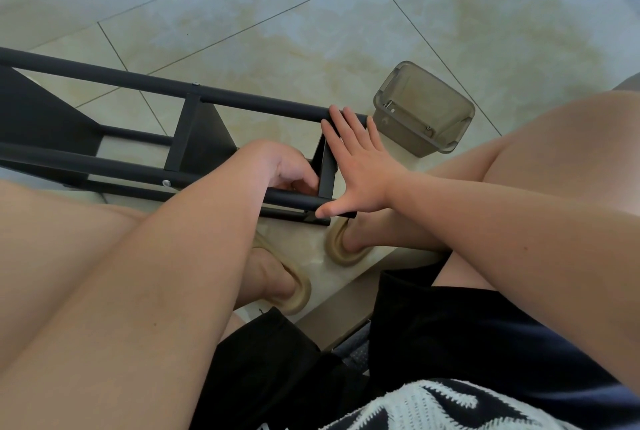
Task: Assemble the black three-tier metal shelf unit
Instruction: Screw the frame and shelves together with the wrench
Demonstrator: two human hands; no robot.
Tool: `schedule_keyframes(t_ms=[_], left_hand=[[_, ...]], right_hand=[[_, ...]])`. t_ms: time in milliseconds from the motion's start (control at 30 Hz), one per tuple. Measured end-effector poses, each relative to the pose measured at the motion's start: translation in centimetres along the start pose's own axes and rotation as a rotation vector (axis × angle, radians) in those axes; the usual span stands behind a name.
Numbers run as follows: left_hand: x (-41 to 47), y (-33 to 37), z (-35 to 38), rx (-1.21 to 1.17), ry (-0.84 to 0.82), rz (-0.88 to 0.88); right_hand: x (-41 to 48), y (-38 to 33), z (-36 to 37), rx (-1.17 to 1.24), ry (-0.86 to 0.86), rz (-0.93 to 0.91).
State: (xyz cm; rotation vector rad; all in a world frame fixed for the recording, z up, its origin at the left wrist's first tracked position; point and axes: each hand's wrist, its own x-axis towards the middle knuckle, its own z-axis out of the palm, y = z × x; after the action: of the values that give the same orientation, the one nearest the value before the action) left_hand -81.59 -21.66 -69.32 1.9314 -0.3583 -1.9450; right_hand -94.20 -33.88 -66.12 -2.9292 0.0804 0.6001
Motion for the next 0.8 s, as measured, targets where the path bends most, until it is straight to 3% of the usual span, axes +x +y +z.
schedule_keyframes(t_ms=[500,800], left_hand=[[-0.05,0.18,0.16,0.0,0.04,0.027],[-0.23,-0.18,-0.67,-0.005,-0.052,0.023]], right_hand=[[0.02,-0.04,-0.01,0.005,-0.004,0.003],[0.14,-0.24,-0.09,0.005,0.01,-0.002]])
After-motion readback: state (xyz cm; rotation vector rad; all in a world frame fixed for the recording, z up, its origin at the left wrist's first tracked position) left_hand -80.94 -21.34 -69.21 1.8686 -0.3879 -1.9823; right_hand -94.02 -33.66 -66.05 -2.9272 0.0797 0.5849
